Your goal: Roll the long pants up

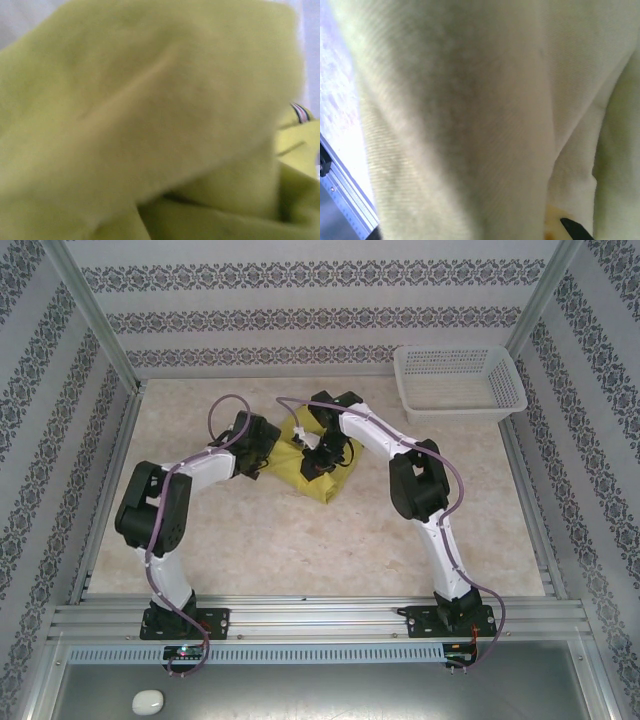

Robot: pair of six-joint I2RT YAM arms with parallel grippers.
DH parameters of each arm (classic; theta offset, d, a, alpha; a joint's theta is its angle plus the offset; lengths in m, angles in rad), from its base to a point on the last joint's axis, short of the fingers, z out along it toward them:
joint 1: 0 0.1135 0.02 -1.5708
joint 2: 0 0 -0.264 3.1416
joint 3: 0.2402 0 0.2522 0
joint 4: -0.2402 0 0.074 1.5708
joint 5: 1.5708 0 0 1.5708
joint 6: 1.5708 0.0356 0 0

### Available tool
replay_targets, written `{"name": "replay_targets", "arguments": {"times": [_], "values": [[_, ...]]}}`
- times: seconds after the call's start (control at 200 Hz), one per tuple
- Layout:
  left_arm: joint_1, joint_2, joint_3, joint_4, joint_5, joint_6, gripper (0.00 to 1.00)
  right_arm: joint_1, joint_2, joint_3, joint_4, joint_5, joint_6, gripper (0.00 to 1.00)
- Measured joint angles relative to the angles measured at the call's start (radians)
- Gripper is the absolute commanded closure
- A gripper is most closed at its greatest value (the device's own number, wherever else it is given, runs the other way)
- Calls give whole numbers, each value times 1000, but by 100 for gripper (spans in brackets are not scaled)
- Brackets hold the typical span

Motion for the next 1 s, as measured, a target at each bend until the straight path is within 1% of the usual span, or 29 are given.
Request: {"name": "replay_targets", "arguments": {"times": [0.04, 0.055, 0.075, 0.08, 0.085, 0.09, 0.115, 0.125, 0.13, 0.15, 0.17, 0.2, 0.22, 0.24, 0.27, 0.3, 0.365, 0.395, 0.46, 0.485, 0.55, 0.64, 0.719, 0.779, 0.869, 1.004], "values": [[0, 18, 4, 11, 8, 0, 1, 0, -1, -2, -3, 3, 0, 100], [0, 25, 5, 15, 13, -1, 5, 0, -1, -3, -3, 4, 0, 100], [0, 32, 6, 21, 19, -3, 19, 0, -2, -5, -5, 7, 0, 100], [0, 34, 7, 22, 20, -3, 23, 0, -2, -5, -5, 8, 0, 98], [0, 35, 7, 23, 21, -2, 25, 0, -2, -6, -5, 8, 0, 97], [0, 37, 8, 24, 23, -2, 31, 0, -2, -6, -6, 9, 0, 95], [0, 45, 8, 30, 29, -8, 54, 0, -3, -7, -6, 14, 0, 83], [0, 48, 9, 31, 31, -7, 61, 0, -3, -8, -6, 16, 0, 78], [0, 48, 9, 31, 32, -8, 63, 0, -4, -8, -6, 18, 0, 76], [0, 54, 11, 31, 37, -8, 79, 0, -5, -11, -5, 23, 0, 64], [0, 59, 12, 31, 43, -8, 89, 0, -8, -13, -5, 31, 0, 51], [1, 66, 16, 31, 53, -8, 100, 1, -14, -21, -2, 50, 0, 35], [1, 71, 20, 31, 56, -8, 100, 4, -21, -31, 0, 68, 0, 28], [1, 76, 23, 31, 61, -8, 100, 8, -32, -41, 2, 93, 0, 25], [0, 84, 30, 31, 72, -8, 100, 15, -50, -59, 6, 138, 0, 23], [1, 93, 39, 31, 79, -8, 100, 22, -71, -79, 12, 185, 0, 16], [5, 103, 54, 30, 94, -6, 100, 53, -142, -140, 41, 352, -2, 6], [6, 106, 60, 29, 100, -8, 100, 72, -178, -169, 56, 432, -5, 3], [11, 109, 67, 25, 109, -7, 100, 139, -269, -236, 95, 634, -6, 2], [13, 110, 70, 21, 113, -7, 100, 177, -307, -258, 109, 721, -5, 2], [15, 112, 77, 10, 121, -7, 100, 275, -382, -286, 137, 893, -5, 2], [19, 112, 84, -2, 132, -7, 100, 408, -439, -300, 182, 1095, -5, 2], [20, 112, 86, -5, 135, -7, 100, 501, -432, -312, 215, 1230, 0, 2], [21, 112, 86, -7, 140, -7, 100, 530, -391, -319, 231, 1309, 4, 2], [25, 112, 86, -10, 153, -7, 100, 523, -298, -343, 269, 1402, 4, 2], [26, 112, 86, -13, 159, -6, 100, 477, -154, -366, 296, 1456, 4, 2]]}}
